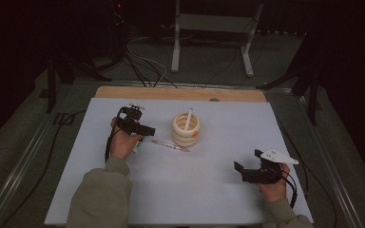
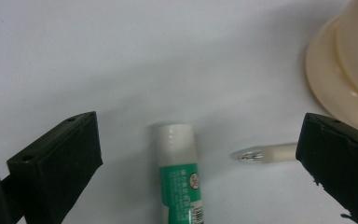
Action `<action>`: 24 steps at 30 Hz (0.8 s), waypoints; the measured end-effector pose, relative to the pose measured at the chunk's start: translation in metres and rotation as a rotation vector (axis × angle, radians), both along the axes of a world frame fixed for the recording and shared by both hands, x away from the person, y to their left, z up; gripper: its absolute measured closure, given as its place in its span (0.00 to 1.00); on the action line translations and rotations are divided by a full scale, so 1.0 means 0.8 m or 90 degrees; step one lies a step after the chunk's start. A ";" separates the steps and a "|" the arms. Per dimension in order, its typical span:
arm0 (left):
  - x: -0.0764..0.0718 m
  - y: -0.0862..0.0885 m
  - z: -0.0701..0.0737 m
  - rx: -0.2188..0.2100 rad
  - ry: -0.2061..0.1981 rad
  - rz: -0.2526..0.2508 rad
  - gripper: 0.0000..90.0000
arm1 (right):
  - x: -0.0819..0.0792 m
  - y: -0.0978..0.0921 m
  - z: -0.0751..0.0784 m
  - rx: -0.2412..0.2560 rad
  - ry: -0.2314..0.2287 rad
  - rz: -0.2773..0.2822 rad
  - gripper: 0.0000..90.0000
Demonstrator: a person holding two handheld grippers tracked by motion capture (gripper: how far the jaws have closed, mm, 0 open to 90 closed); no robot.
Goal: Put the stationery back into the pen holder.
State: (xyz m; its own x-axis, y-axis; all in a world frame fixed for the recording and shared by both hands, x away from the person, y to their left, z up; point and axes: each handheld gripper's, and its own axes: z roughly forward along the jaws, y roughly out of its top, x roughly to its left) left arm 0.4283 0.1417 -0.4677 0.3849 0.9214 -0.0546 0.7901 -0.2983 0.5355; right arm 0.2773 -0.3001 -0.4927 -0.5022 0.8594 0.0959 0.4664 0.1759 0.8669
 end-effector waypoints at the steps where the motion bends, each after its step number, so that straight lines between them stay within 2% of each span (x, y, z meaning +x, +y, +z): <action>1: 0.001 0.000 -0.001 0.000 0.002 -0.001 0.01 | 0.000 0.000 0.000 0.000 0.000 0.000 0.00; 12: 0.007 0.002 -0.014 -0.003 0.015 0.008 0.01 | 0.000 -0.001 0.000 0.004 -0.001 0.000 0.00; 24: 0.010 0.004 -0.019 -0.001 0.021 0.008 0.01 | 0.000 0.000 0.001 0.006 -0.002 0.000 0.00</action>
State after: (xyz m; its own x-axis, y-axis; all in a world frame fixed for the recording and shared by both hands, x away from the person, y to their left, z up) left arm 0.4364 0.1451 -0.4826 0.3708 0.9262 -0.0691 0.8111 -0.2867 0.5099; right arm 0.2770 -0.3005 -0.4922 -0.5022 0.8586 0.1029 0.4641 0.1672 0.8698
